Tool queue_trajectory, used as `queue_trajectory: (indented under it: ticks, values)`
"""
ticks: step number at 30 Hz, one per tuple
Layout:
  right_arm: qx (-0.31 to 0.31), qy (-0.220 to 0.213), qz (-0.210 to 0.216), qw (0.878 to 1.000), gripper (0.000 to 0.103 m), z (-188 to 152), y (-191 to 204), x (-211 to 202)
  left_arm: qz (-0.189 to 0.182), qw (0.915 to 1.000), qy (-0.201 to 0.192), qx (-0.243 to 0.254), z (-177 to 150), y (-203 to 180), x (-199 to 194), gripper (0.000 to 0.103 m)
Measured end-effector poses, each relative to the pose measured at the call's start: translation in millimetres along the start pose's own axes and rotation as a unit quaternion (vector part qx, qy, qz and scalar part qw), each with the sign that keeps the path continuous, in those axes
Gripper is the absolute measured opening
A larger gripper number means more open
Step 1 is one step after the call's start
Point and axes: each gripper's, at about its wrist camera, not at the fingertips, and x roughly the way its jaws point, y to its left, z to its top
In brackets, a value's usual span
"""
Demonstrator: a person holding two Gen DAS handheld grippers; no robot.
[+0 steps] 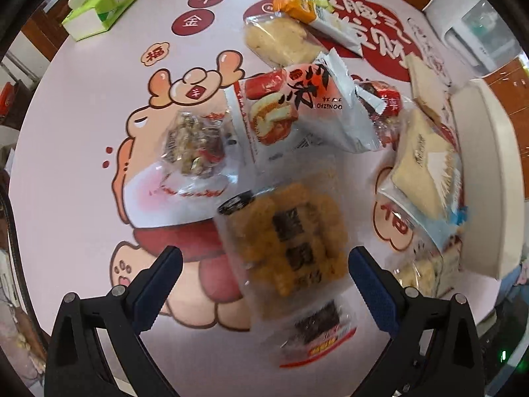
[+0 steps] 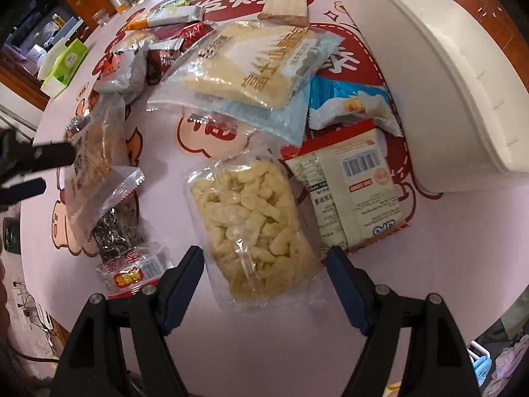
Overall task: Organize snacks
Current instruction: 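Grasp the golden bread-roll bag with left tool while right tool grasps the clear puffed-snack bag, then carry both bags over the white bin and open both tools to drop them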
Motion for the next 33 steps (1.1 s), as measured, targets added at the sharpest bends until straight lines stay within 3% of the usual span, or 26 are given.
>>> queue_trajectory:
  ticks: [9, 12, 15, 20, 25, 33]
  values:
    - [-0.023, 0.000, -0.011, 1.000, 0.077, -4, 2, 6, 0.046, 0.9988, 0.012, 0.002, 17, -37, 30, 0.100]
    - [-0.043, -0.003, -0.027, 0.999, 0.069, -3, 11, 10, 0.044, 0.9984, 0.035, 0.007, 18, -43, 42, 0.100]
    - [-0.054, -0.001, -0.015, 0.998, 0.060, -1, 17, 9, 0.009, 0.9989, 0.045, 0.005, 16, -42, 48, 0.086]
    - [-0.051, 0.004, 0.003, 0.999, 0.057, 0, 19, 5, -0.005, 0.9986, 0.031, 0.042, 11, -40, 40, 0.078]
    - [-0.045, -0.001, 0.008, 0.999, 0.056, -7, 17, -8, 0.008, 0.9967, 0.003, 0.080, -3, -22, 26, 0.076]
    - [-0.054, -0.043, 0.015, 0.997, 0.056, -8, 34, -51, -0.008, 0.9871, -0.090, 0.132, -17, -15, -53, 0.076]
